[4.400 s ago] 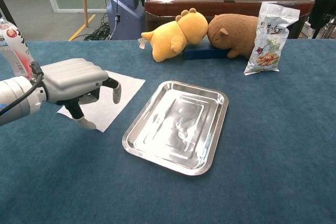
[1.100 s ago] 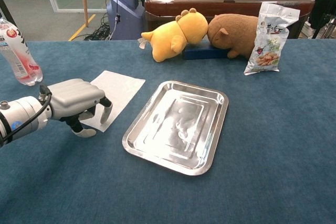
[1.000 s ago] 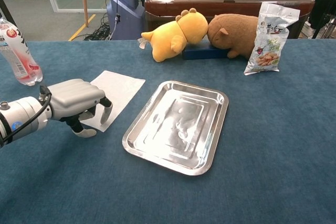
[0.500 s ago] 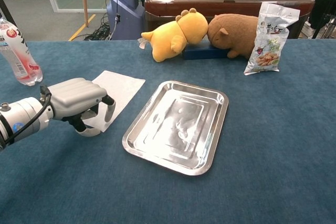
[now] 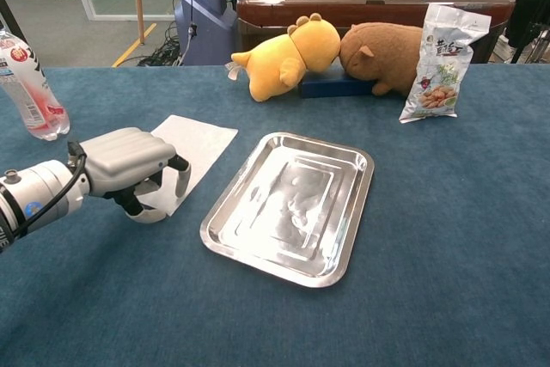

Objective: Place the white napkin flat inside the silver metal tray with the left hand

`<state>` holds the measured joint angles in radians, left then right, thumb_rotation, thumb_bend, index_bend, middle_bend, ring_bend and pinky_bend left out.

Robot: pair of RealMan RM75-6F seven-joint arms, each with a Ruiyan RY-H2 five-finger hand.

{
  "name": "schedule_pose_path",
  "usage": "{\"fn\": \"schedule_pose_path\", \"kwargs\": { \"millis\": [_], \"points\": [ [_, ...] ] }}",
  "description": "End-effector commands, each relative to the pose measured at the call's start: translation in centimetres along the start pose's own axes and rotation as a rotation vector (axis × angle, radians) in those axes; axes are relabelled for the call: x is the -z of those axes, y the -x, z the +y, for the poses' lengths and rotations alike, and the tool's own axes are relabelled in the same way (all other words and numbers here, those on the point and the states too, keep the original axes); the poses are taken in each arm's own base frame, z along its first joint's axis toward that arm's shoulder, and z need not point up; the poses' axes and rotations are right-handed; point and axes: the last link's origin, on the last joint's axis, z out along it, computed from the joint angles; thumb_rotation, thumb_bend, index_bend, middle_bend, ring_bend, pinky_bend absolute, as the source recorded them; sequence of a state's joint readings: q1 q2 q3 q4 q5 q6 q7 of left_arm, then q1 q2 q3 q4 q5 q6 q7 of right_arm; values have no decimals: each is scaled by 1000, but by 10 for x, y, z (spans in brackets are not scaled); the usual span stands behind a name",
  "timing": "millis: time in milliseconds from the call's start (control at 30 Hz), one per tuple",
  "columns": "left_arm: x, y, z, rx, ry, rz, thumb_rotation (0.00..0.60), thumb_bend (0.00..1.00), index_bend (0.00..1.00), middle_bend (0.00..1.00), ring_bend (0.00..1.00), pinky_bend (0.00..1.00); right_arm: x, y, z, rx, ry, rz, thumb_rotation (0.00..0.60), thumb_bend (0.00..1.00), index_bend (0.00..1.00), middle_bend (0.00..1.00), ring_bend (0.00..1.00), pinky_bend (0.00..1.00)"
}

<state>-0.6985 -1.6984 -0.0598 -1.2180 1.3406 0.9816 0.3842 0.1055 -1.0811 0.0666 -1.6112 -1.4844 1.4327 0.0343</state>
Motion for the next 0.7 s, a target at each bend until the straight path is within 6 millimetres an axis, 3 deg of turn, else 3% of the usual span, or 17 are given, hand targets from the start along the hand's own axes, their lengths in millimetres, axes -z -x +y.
{"fn": "schedule_pose_path", "kwargs": {
  "millis": [33,700],
  "points": [
    [-1,0,0,1,-5,8,600,263,470,1000,871,892,0,0,0,0,0,0,600,622,427,344,176,288],
    [-3,3,-2,6,-18,15,600,318,511,1000,886,901,0,0,0,0,0,-1,600,622,427,345,176,288]
  ]
}}
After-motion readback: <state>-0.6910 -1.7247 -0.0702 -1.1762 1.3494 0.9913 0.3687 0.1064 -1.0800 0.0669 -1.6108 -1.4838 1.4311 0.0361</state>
